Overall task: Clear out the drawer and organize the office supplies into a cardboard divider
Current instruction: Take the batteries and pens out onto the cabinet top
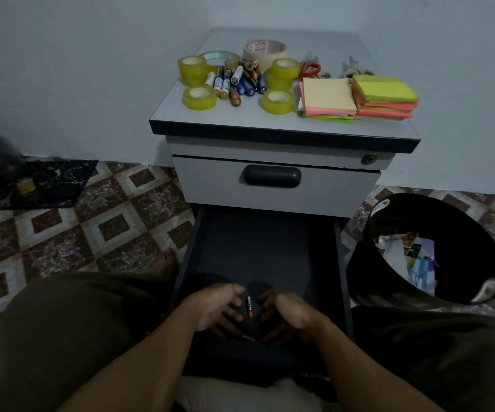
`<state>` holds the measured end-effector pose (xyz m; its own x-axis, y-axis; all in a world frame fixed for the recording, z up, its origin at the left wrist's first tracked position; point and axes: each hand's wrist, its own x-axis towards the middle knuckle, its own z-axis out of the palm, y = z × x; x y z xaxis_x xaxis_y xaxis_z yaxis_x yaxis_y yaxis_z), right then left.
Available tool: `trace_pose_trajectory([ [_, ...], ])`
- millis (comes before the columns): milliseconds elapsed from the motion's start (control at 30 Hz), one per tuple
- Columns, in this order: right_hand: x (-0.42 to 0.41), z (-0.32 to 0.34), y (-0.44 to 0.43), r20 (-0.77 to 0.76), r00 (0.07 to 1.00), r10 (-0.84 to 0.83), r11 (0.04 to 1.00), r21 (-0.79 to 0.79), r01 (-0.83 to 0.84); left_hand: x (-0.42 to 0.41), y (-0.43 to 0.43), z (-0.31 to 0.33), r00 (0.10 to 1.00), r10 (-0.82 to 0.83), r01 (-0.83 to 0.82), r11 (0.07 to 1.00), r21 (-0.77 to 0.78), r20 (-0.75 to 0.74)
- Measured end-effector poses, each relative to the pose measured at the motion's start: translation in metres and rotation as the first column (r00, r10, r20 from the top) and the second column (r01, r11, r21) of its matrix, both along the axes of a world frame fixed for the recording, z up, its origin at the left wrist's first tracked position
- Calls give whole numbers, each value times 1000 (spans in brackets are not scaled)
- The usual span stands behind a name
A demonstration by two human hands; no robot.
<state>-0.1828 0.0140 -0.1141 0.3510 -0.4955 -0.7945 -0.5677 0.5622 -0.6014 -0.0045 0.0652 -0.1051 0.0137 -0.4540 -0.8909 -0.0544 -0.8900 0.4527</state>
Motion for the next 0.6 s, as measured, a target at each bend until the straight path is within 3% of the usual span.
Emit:
trace_pose_trajectory([
  [167,2,0,-6,95,984,-153,982,-100,162,1,-2,2,996,27,-14,987,-161,85],
  [300,3,-4,-7,88,988,-129,957,-252,147,-2,0,0,956,-64,159,932,-324,287],
  [433,4,-11,-5,34,998,-46,941,-333,55,-2,5,-10,837,-253,433,848,-305,485],
  [600,3,-13,-5,-16,1000,13,915,-403,-19,-11,0,-14,689,-316,610,739,-286,652],
])
